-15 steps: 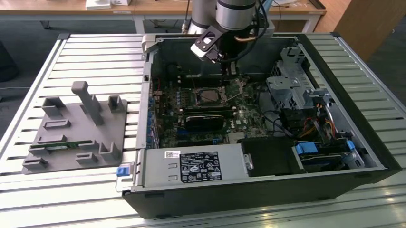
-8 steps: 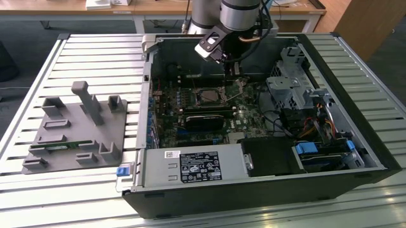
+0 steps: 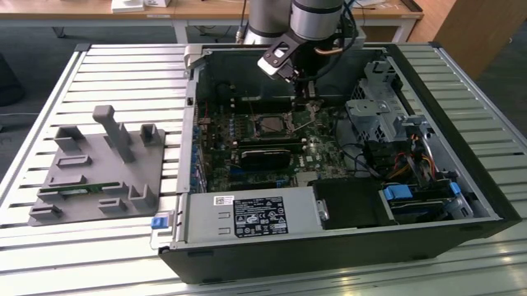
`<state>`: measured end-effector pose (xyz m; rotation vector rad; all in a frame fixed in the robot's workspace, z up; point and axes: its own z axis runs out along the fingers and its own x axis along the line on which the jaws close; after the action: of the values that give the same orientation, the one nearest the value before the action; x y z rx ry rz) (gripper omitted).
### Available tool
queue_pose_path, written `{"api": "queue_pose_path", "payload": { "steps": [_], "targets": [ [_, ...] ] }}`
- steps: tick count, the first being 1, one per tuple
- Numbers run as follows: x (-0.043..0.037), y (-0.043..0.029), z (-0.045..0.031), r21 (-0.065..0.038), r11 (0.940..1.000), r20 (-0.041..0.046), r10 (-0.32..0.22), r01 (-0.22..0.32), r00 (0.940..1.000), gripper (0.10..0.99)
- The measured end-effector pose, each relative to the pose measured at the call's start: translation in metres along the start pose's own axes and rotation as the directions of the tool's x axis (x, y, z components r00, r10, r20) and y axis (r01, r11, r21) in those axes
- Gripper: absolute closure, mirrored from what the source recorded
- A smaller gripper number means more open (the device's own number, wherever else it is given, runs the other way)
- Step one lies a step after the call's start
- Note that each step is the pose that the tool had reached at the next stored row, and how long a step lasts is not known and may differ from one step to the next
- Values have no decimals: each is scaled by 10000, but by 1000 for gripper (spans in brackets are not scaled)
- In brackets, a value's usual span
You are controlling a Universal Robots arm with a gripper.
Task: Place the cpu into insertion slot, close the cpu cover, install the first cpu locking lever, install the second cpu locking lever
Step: 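Close the cpu cover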
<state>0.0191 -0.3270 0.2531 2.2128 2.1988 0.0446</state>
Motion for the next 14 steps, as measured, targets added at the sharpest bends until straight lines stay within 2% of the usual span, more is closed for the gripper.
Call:
{"api": "queue_pose_path", "payload": {
  "steps": [14],
  "targets": [
    [1, 99, 7, 0, 10000, 1, 0, 0, 10000, 980]
  ]
}}
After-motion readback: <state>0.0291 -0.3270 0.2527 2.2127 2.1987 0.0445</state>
